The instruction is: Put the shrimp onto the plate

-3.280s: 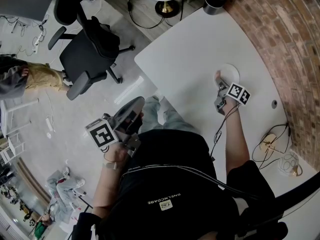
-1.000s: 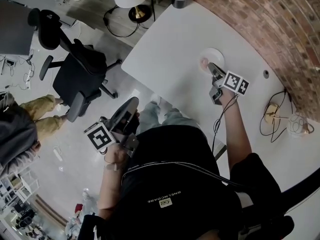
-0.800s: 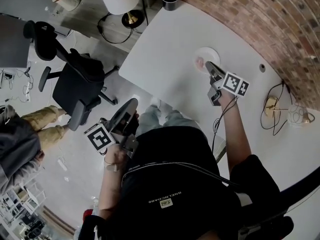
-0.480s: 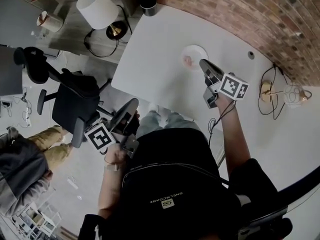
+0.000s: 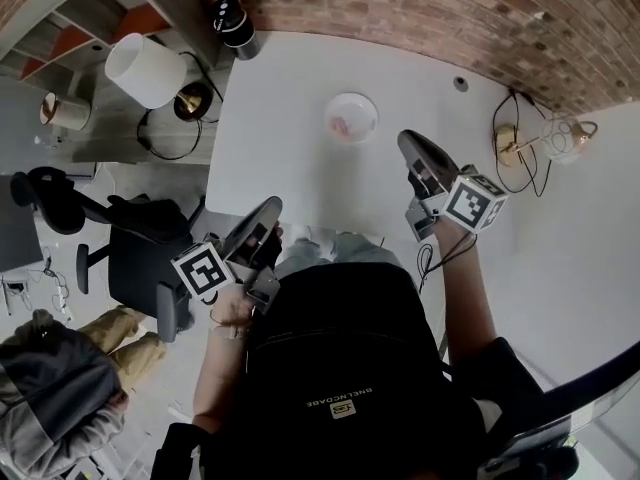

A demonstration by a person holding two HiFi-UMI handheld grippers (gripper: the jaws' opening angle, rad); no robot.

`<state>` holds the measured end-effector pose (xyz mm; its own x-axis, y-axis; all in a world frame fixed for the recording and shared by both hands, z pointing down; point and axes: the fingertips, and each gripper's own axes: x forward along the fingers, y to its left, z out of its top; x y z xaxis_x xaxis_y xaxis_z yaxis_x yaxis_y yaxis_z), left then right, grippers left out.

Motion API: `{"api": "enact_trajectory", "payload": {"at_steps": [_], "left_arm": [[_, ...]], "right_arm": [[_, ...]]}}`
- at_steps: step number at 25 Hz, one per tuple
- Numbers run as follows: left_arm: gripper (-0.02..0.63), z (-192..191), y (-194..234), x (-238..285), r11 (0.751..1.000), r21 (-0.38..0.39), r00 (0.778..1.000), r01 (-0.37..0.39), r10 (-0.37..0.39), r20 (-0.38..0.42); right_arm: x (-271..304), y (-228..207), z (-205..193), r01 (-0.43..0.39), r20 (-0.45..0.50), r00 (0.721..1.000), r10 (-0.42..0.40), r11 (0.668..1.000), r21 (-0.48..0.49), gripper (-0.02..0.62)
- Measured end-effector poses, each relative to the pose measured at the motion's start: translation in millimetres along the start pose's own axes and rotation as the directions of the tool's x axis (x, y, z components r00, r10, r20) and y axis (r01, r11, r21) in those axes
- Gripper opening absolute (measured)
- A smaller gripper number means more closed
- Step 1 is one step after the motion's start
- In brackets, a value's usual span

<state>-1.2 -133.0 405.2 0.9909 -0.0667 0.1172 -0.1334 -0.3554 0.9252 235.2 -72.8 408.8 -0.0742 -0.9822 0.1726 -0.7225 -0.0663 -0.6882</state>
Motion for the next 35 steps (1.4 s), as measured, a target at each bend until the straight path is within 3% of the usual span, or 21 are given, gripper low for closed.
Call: {"api": "enact_trajectory", "payload": {"at_steps": [7, 17, 35], "left_arm": [[0.005, -7.3, -8.2, 31.0, 0.998, 0.01, 0.991, 0.063, -0.061, -0.122], [0.005, -15.6, -17.8, 60.5, 0.992, 0.02, 0.96, 0.126, -0.117, -0.254], [0.005, -6.3, -13.1, 86.0, 0.992, 0.014, 0.954, 0.127, -0.118, -0.277]], "right_arm": [[-49.4, 14.5, 14.0, 0.049, 0.12, 0.992, -0.048, 0.999, -0.006, 0.043], [-91.8, 24.4, 18.6, 0.115, 0.233, 0.965, -0.117, 0.993, 0.022, 0.043], [-87.7, 7.8, 24.2, 0.132, 0.221, 0.966, -0.136, 0.991, 0.031, 0.043]]}}
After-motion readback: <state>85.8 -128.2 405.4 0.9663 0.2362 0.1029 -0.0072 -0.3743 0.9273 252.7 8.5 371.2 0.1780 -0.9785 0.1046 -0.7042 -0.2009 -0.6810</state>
